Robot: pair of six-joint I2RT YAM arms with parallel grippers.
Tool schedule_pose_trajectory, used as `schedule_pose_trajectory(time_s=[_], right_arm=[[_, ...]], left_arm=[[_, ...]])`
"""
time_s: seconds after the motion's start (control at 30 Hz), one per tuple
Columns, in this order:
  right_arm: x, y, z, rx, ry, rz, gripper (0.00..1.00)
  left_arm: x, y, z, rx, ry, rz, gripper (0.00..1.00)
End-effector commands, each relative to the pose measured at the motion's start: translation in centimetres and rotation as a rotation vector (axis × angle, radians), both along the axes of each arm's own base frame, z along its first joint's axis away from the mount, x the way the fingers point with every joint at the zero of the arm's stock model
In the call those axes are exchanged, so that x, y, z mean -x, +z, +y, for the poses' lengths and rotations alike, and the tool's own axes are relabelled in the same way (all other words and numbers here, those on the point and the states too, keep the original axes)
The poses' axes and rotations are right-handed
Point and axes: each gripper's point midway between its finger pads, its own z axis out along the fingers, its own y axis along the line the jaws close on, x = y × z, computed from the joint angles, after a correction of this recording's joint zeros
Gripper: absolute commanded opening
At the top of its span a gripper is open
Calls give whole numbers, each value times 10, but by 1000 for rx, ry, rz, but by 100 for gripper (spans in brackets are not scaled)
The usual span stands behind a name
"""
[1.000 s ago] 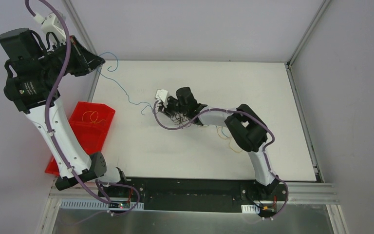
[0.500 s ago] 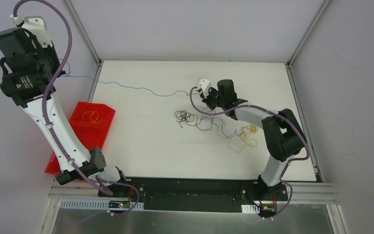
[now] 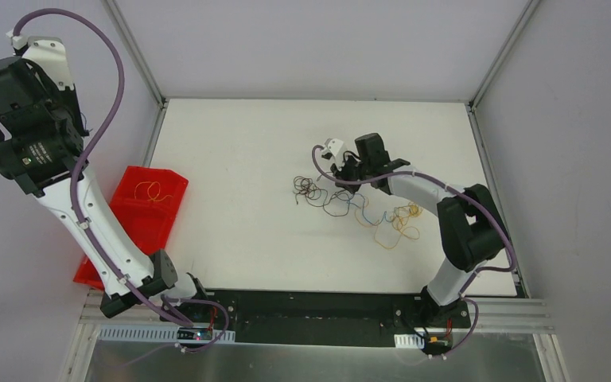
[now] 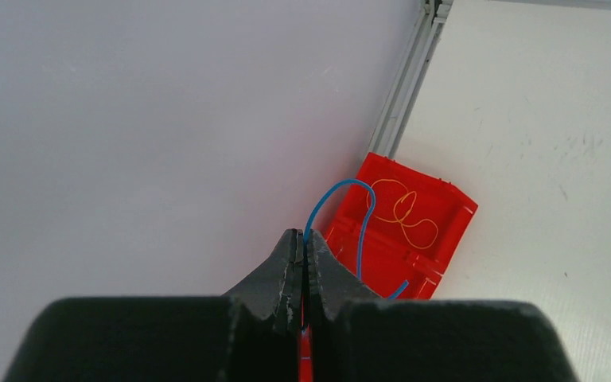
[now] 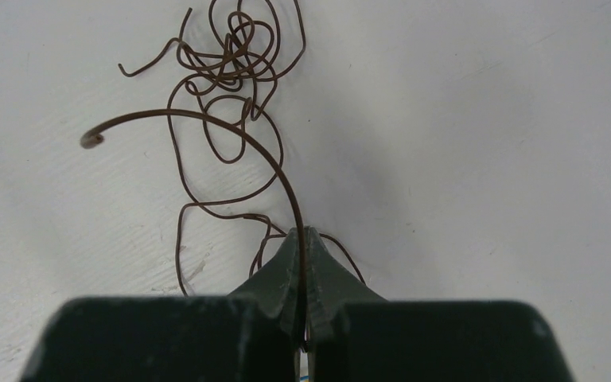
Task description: Untangle the cables
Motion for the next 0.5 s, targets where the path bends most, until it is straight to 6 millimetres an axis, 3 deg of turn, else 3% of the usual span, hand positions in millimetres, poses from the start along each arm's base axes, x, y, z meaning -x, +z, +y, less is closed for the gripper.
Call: schedule_pose_trajectory(time_s=[0.0, 0.13, 0.27, 0.47], right_arm=[[9, 44, 9, -61, 22, 18, 0], [14, 53, 7, -66, 14, 40, 0], [18, 57, 5, -60, 15, 52, 0], [21, 62, 3, -62, 8, 54, 0]], left_arm=[[25, -5, -1, -57, 13, 62, 0], [47, -43, -4, -42, -5, 228, 0], [64, -65, -6, 17, -11, 332, 0], [75, -90, -18, 385, 2, 354, 0]])
